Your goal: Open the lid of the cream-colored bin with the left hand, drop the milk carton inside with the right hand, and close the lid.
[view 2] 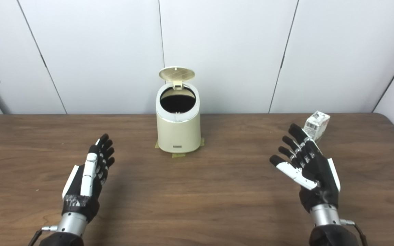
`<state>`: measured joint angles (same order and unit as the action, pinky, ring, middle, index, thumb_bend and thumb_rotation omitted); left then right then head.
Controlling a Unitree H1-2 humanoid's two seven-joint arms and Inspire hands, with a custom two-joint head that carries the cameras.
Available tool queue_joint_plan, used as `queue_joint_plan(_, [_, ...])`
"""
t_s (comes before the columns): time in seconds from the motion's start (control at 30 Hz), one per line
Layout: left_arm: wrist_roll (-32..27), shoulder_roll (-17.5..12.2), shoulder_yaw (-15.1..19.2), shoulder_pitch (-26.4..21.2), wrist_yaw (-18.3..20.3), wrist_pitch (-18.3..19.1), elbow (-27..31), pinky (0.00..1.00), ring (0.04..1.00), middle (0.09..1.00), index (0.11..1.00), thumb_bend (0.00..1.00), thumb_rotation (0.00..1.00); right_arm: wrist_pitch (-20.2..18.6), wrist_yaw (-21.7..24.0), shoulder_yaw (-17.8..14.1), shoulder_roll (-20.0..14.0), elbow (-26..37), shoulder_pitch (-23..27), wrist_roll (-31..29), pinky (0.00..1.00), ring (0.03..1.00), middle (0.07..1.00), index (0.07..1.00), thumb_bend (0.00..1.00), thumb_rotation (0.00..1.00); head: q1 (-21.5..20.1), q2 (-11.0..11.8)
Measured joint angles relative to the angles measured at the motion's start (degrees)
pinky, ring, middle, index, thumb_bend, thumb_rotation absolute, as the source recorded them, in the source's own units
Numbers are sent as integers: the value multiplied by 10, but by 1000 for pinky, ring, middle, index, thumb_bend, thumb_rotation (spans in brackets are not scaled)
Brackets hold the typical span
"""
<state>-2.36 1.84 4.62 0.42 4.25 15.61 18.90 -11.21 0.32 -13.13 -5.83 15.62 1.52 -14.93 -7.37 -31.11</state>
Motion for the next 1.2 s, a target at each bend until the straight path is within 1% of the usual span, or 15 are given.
queue_joint_plan(0.03, [-2, 0, 2, 1, -1, -4, -2, 1000, 1000, 1000, 1000, 527, 1000, -2, -2, -1, -1, 3, -1, 0, 808, 904, 920, 820, 862, 109, 0, 0])
queue_joint_plan(0.13, [-6, 0, 7, 0, -12, -11, -13, 1000, 1000, 1000, 1000, 513, 1000, -9, -8, -2, -8, 16, -3, 10, 801, 886, 914, 825, 880, 130, -24, -1])
queue_joint_plan(0.2, [-7, -2, 9, 1, -15, -12, -18, 1000, 1000, 1000, 1000, 508, 1000, -19, -24, -2, -13, 25, -3, 40, 761, 845, 881, 819, 896, 168, -31, -1])
queue_joint_plan(0.3, [-5, -10, 5, 1, -15, -13, -18, 1000, 1000, 1000, 1000, 494, 1000, -24, -42, -2, -17, 28, -3, 82, 763, 818, 854, 819, 909, 190, -54, 0])
queue_joint_plan(0.37, [-1, -20, 0, 0, -14, -14, -18, 1000, 1000, 1000, 1000, 479, 1000, -24, -49, -4, -20, 31, -4, 100, 758, 814, 852, 820, 919, 188, -69, 3])
queue_joint_plan(0.5, [-3, -35, -1, -1, -12, -19, -27, 1000, 1000, 1000, 1000, 469, 1000, -30, -50, -10, -42, 37, -4, 127, 769, 836, 866, 820, 898, 216, -79, 3])
queue_joint_plan(0.6, [-14, -39, 3, -1, -13, -20, -31, 1000, 1000, 1000, 1000, 465, 1000, -44, -54, -24, -54, 39, -5, 138, 807, 841, 872, 841, 869, 196, -85, 3])
queue_joint_plan(0.67, [-17, -39, 3, -1, -13, -20, -31, 1000, 1000, 1000, 1000, 434, 1000, -46, -57, -29, -59, 39, -4, 145, 792, 841, 871, 836, 877, 190, -92, 3])
queue_joint_plan(0.73, [-18, -38, 2, -1, -14, -20, -31, 1000, 1000, 1000, 1000, 428, 1000, -53, -58, -32, -65, 37, -3, 152, 777, 843, 868, 836, 896, 190, -102, 6])
queue_joint_plan(0.83, [-18, -39, 1, -1, -15, -18, -30, 1000, 1000, 1000, 1000, 420, 1000, -60, -62, -39, -80, 16, 11, 167, 756, 836, 857, 838, 922, 188, -108, 4])
queue_joint_plan(0.93, [-19, -39, 1, -4, -15, -13, -30, 1000, 1000, 1000, 1000, 401, 1000, -59, -66, -46, -96, -14, 31, 175, 735, 839, 862, 840, 919, 173, -118, 4])
queue_joint_plan(1.0, [-20, -39, 1, -6, -14, -12, -30, 1000, 1000, 1000, 1000, 397, 1000, -56, -68, -45, -108, -38, 46, 184, 713, 840, 863, 837, 926, 189, -120, 4])
queue_joint_plan(1.03, [-21, -39, 1, -7, -14, -12, -30, 1000, 1000, 1000, 1000, 397, 1000, -55, -69, -43, -113, -46, 52, 190, 675, 838, 870, 839, 916, 180, -121, 4])
queue_joint_plan(1.13, [-21, -41, 1, -7, -14, -12, -30, 1000, 1000, 1000, 1000, 379, 1000, -64, -72, -38, -123, -65, 79, 213, 645, 840, 875, 841, 898, 144, -123, 5])
queue_joint_plan(1.2, [-21, -41, 0, -8, -14, -12, -29, 1000, 1000, 1000, 1000, 380, 1000, -71, -74, -31, -130, -71, 97, 229, 719, 849, 876, 841, 891, 115, -123, 5])
